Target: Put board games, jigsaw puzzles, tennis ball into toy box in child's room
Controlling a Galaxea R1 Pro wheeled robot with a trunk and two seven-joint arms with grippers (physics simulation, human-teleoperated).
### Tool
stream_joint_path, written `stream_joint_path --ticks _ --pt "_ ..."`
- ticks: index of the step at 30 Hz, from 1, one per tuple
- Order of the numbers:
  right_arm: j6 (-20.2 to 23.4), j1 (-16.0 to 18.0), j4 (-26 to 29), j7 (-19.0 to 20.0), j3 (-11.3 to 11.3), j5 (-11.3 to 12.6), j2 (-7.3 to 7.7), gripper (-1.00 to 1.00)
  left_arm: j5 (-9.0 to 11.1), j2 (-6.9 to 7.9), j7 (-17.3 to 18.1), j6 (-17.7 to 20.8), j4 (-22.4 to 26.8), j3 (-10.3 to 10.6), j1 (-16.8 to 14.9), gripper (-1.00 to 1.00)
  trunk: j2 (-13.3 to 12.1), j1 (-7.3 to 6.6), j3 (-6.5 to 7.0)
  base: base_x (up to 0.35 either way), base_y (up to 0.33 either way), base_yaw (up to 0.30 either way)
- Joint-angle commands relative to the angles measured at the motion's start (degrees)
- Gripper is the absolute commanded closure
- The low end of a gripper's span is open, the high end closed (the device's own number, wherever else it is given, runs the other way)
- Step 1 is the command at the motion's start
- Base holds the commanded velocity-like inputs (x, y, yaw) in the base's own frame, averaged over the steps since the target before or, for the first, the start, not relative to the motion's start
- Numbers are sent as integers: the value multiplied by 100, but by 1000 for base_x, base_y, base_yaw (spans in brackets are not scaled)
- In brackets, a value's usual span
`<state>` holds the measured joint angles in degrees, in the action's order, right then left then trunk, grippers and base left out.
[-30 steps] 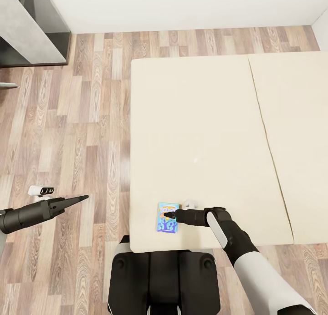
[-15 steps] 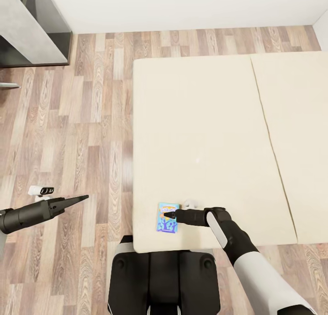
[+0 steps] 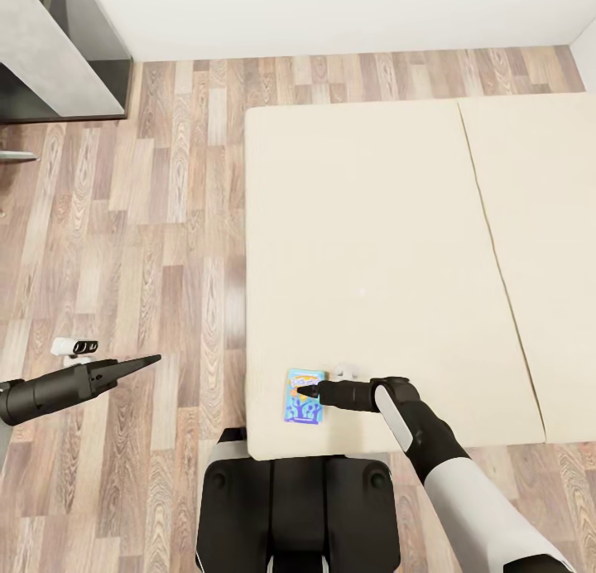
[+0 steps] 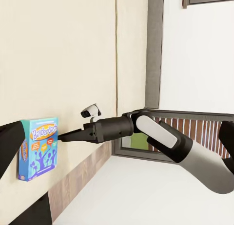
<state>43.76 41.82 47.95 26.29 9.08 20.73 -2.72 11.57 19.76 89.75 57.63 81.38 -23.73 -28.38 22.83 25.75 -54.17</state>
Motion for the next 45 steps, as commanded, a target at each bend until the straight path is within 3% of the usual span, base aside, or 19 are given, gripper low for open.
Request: stream_joint_path --ticks 1,45 --pt "27 1 4 8 -3 1 0 -100 -6 1 25 62 1 0 -1 -100 9 3 -6 0 6 0" --pt "44 1 -5 8 -3 -8 -1 -100 -6 1 25 61 1 0 -1 -100 9 3 -6 0 38 0"
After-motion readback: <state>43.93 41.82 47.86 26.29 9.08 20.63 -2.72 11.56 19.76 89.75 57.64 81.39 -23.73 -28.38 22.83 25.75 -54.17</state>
